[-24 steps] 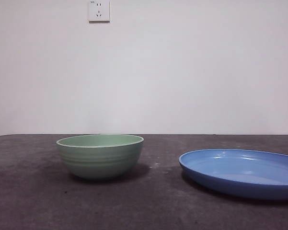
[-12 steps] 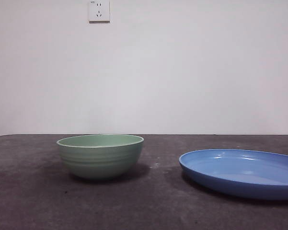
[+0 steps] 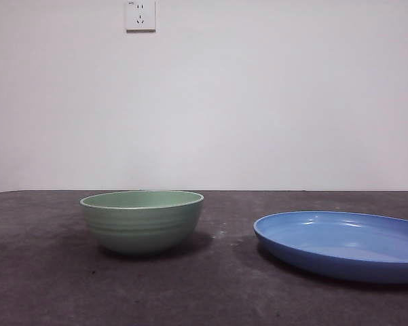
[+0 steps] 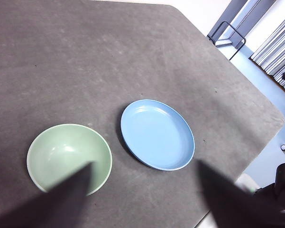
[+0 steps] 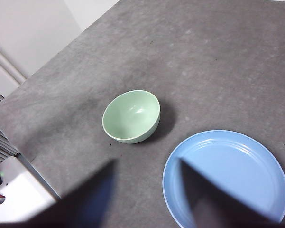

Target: Place the green bowl on the blue plate

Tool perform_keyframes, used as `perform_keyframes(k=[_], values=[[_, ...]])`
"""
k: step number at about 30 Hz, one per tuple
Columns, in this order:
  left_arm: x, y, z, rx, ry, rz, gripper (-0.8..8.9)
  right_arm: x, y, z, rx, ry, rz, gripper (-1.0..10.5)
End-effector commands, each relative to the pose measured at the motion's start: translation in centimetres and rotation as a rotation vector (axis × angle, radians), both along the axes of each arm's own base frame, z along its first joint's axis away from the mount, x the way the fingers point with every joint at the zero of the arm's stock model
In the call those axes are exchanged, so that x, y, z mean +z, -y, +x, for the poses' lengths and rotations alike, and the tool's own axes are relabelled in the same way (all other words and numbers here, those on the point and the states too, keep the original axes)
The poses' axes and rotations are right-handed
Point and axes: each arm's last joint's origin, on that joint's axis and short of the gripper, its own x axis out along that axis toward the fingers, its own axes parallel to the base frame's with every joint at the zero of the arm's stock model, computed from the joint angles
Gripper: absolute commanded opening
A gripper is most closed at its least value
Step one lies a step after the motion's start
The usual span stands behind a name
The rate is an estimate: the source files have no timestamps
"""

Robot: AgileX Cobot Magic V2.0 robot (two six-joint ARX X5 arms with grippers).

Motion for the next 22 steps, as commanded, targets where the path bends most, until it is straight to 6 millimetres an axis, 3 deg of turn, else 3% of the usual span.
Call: perform_keyframes(k=[1, 4, 12, 22], values=[[0.7, 0.1, 0.0, -0.008, 0.024, -0.011, 6.94, 0.5, 0.0, 0.0, 0.003, 0.026, -0.003, 5.6], [0.7, 0.1, 0.0, -0.008, 0.025, -0.011, 6.97, 0.5, 0.0, 0.0, 0.002, 0.026, -0.002, 6.3], [0.3, 0.3, 0.7, 0.015, -0.019, -0.01, 6.85, 0.6, -0.1, 0.1, 0.003, 0.043, 0.002, 6.3], [-3.1, 2.1, 6.6, 0.148, -0.189, 0.16, 6.85, 0.7, -0.1, 0.1, 0.003, 0.054, 0.005, 6.3]])
